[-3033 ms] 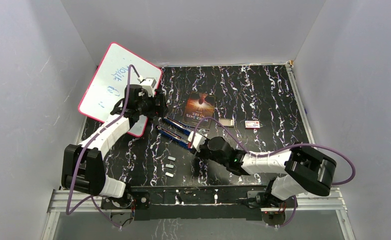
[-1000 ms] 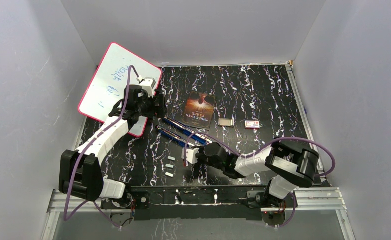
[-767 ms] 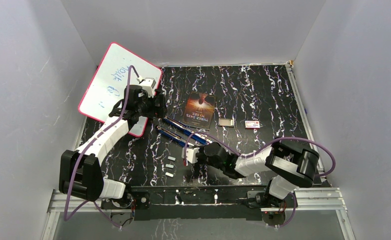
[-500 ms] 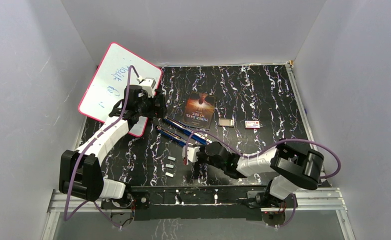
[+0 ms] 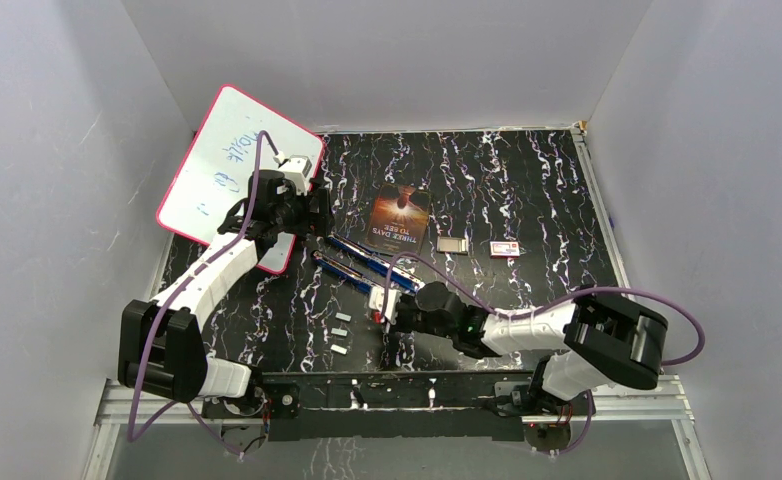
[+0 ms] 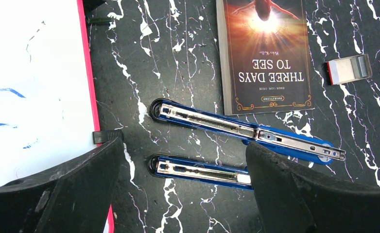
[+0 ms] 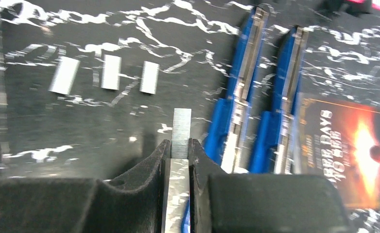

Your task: Load the staples into the stapler

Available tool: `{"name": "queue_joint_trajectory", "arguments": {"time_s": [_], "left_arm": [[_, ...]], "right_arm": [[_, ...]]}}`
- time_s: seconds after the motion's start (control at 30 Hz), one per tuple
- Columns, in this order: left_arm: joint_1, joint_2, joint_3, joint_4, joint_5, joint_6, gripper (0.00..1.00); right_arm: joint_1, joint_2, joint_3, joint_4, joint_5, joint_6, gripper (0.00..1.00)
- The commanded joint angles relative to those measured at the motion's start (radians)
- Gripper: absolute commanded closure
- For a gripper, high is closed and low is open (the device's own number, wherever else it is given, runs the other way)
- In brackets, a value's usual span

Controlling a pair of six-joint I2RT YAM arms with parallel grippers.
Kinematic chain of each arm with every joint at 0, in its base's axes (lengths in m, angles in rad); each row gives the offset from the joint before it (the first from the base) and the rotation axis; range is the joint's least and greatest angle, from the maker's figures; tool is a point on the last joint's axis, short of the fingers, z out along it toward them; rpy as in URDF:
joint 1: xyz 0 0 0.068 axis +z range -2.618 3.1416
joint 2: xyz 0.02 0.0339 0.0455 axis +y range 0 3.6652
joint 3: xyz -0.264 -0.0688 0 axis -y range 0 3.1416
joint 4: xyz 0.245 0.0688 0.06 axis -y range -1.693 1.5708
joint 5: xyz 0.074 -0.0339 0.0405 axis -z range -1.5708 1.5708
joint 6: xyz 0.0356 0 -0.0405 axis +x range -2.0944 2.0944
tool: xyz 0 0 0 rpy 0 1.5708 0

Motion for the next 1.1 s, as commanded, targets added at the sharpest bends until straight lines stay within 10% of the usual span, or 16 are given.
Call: {"name": "queue_joint_trajectory", "arguments": {"time_s": [0.0,1.07], "left_arm": [[-0.005,-0.010,0.006,-0.001,0.019,0.005,0.04],[-0.010,0.001,0.006,0.004,0.020,0.005,0.04]], "right_arm": [[0.026,-0.007,-0.017,0.074,-0.180,0.202,0.80],[0.029,0.207,-0.075,0.266,-0.227,0.288,0.50]]}}
